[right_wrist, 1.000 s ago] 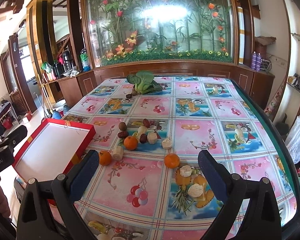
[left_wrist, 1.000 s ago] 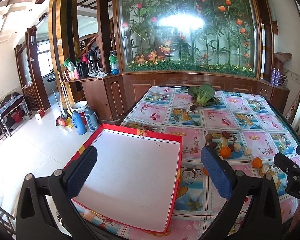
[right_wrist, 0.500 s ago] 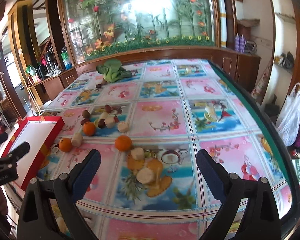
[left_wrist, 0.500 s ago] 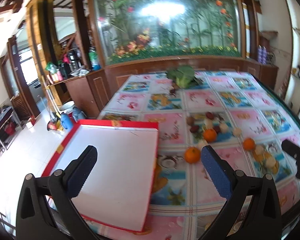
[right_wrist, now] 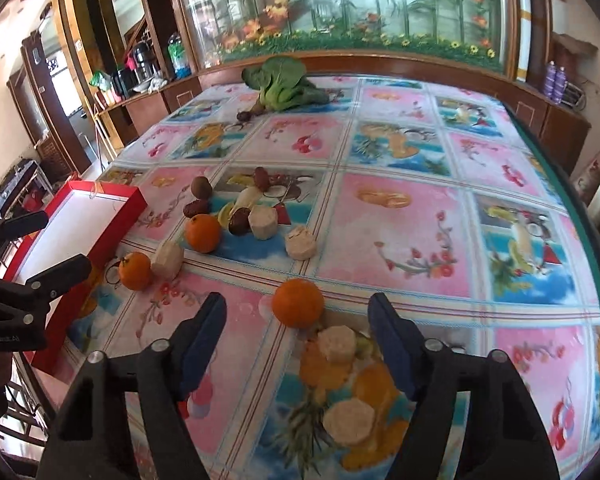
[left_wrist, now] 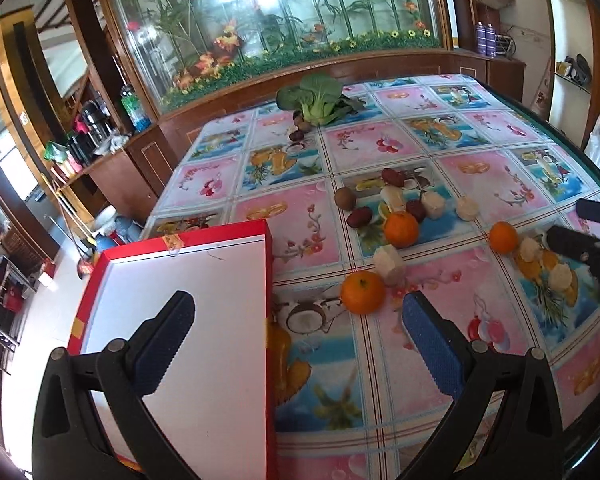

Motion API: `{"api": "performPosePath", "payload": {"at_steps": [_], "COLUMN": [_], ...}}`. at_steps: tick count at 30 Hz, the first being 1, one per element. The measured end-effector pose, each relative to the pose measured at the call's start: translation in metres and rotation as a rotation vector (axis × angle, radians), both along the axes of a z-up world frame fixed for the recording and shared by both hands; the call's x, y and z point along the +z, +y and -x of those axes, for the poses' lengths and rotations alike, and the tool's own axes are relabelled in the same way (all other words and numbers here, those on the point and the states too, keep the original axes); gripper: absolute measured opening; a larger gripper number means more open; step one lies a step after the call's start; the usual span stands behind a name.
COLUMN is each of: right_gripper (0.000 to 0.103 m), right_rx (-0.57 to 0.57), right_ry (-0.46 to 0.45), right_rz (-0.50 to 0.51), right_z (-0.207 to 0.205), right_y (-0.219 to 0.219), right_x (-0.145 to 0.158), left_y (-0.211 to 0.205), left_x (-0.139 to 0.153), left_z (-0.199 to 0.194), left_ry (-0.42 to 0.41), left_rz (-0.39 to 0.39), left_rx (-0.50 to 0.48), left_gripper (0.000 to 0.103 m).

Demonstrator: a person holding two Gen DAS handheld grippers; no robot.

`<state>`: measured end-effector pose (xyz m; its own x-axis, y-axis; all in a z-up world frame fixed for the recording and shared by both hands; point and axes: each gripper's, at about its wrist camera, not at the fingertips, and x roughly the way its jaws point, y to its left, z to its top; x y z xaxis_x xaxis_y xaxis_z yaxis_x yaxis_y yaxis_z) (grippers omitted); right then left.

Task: Organize fruits
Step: 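Lower the left tool to one orange while the right tool lowers to another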

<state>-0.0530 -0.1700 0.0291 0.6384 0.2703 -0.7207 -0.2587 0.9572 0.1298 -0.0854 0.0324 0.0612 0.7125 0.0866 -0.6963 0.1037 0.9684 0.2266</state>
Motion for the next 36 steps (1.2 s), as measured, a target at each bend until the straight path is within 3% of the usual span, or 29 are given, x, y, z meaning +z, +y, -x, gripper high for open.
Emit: {"api": "performPosePath", "payload": {"at_steps": [9,21,36], "right_gripper": [0.071,0.071,0.071], "right_rx": [0.033,0.049,0.037], "right_ry": [0.006,0.036,0.040], "right_rz": [-0.004,-0.024,-0.025], "right_z": [-0.017,-0.023,-0.023], "right_y": [0.007,0.005,0.002], "right_x": [-0.007,-0.014,-0.014], "left_y": [-0.009,-0.013,-0.008], "left_x": [-0.008,-0.006,-0.006], "left_z": [-0.047,-0.071,-0.067], "left_ry": [0.108,0.075,0.068], "left_rz": [0.059,0.026,0.038], "left_rx": [-0.048,-0.025,-0.004], "left_gripper": [0.103,0.103,0.103]}}
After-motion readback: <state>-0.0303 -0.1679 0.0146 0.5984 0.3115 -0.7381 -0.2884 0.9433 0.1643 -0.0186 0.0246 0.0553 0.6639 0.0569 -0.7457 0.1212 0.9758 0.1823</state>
